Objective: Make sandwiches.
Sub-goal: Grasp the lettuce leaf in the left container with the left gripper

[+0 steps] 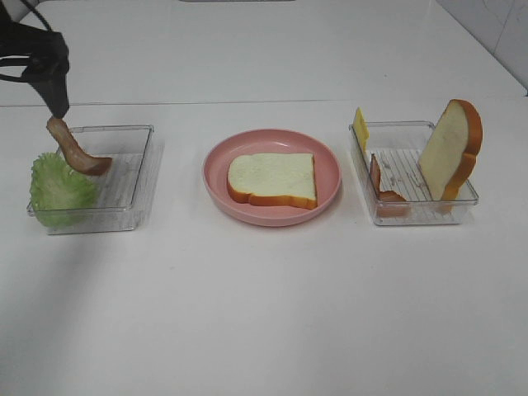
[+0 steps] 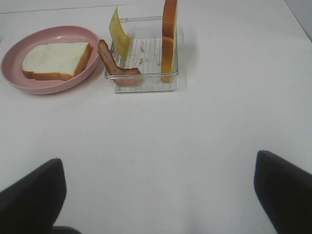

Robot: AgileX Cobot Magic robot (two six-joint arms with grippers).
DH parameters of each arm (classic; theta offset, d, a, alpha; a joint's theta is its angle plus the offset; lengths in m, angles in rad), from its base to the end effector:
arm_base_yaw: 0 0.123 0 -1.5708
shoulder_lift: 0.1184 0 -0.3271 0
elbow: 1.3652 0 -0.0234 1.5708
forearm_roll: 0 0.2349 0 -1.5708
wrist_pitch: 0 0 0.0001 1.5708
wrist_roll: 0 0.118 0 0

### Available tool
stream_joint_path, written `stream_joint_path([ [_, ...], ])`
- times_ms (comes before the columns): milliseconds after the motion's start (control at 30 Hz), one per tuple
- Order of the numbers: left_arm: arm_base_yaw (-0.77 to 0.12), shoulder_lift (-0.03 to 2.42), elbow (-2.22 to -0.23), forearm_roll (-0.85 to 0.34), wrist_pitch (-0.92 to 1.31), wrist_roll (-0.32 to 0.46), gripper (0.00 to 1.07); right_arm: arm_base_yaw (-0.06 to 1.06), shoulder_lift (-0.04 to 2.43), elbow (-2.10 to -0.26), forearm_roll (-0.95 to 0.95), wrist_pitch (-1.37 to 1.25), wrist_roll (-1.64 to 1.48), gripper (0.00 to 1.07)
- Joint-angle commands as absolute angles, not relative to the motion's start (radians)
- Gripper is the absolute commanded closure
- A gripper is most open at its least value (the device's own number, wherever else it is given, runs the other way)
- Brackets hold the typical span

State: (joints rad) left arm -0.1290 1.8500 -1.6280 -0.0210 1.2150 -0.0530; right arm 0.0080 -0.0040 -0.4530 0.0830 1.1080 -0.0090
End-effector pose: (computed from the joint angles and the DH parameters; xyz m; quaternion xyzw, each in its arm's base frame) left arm 0.3848 -0.0523 0.3011 0.0352 0.9932 -0.0202 0.1089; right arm -0.0367 0.0085 0.2391 -0.0091 0.8751 0.0412 0.4821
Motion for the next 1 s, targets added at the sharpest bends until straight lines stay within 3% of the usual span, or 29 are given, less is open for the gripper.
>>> stream_joint_path([
  [33,-0.095,1.865,-1.617,-0.025,1.316,-0.034,0.05,0.006,-0.029,-0.452,0.085,1.099,-0.017,0.08],
  [633,-0.077,2.118,-1.619,-0.024,1.062,-0.031,0.06,0.006,-0.029,-0.452,0.085,1.099,-0.017,0.08],
  [1000,-0.077,2.168,-1.644,-0.030,1.062,-0.029,0.06,0.006,-0.029,-0.452,0.085,1.099,-0.017,0.08],
])
